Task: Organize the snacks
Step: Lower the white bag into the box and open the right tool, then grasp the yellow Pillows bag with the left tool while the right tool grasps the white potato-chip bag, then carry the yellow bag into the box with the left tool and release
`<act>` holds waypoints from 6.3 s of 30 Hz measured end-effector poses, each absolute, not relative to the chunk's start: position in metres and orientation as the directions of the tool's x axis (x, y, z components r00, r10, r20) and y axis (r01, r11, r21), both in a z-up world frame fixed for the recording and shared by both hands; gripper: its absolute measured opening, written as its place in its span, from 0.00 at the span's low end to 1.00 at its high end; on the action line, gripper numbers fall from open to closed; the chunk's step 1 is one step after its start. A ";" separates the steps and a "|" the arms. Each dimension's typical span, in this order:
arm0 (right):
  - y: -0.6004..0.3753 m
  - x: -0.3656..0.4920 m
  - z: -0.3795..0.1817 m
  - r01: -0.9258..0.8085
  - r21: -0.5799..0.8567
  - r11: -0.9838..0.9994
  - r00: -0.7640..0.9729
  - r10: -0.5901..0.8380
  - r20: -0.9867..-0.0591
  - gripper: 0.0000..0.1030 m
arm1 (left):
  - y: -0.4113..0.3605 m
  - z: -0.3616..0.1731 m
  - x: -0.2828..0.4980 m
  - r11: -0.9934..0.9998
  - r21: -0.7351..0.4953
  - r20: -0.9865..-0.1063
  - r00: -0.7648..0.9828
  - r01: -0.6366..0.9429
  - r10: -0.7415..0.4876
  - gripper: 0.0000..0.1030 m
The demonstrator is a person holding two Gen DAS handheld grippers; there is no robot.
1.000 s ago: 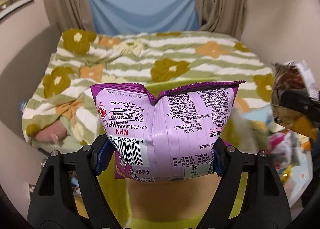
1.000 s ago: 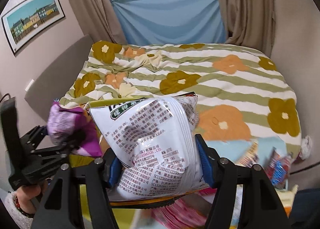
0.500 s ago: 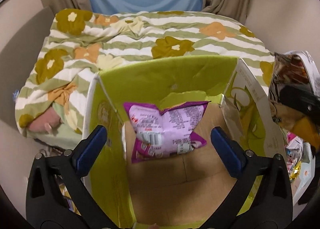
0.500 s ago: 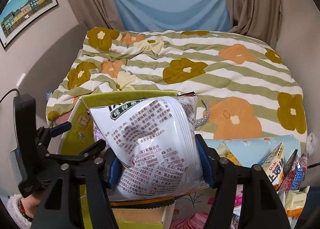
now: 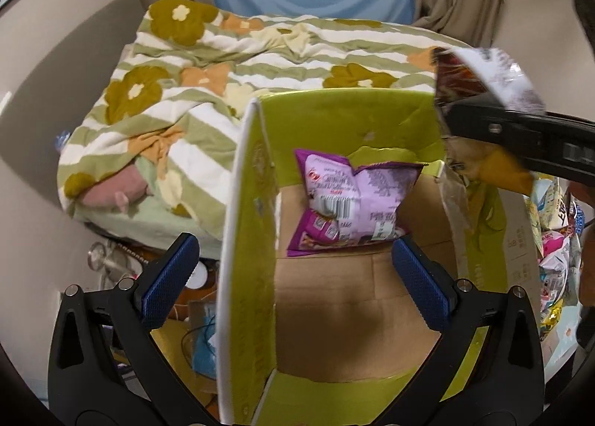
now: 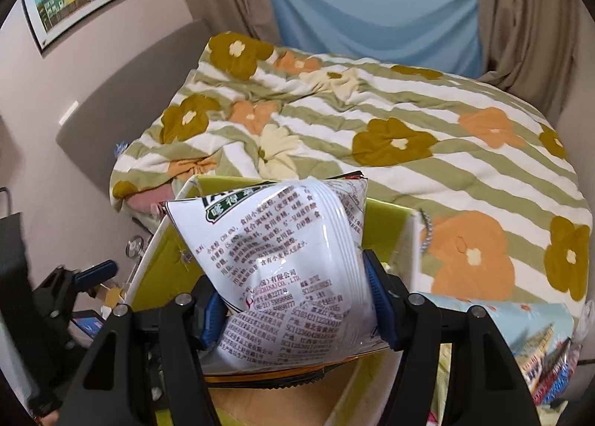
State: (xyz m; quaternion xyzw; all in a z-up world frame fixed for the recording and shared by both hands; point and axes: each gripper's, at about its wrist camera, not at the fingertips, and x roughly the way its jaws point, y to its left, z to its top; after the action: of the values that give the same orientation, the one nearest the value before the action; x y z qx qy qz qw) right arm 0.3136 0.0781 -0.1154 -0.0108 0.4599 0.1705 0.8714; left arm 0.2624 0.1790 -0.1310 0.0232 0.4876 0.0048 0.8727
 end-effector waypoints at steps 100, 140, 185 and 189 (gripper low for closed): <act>-0.251 0.111 -0.192 0.016 0.250 0.968 0.497 0.209 -0.842 1.00 | -0.202 -0.263 0.080 0.466 0.184 -0.941 0.292 0.865 -0.170 0.48; -0.238 0.132 -0.224 0.136 0.357 0.924 0.408 0.276 -0.870 0.46 | -0.141 -0.214 0.090 0.676 0.125 -0.923 0.334 0.727 -0.189 0.47; 0.015 0.196 -0.078 -0.297 0.346 0.890 0.506 0.454 -0.733 0.45 | 0.142 -0.133 0.207 0.985 0.014 -0.882 0.466 0.173 -0.069 0.50; 0.034 0.201 -0.094 -0.271 0.349 0.897 0.484 0.440 -0.756 0.45 | 0.160 -0.141 0.206 0.987 -0.035 -0.882 0.459 0.155 -0.104 1.00</act>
State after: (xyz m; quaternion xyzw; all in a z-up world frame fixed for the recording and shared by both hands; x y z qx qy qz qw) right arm 0.2015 0.0342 -0.0942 0.0914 0.4636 0.2074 0.8566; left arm 0.2061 0.1600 -0.1410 0.0251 0.5143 -0.0759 0.8539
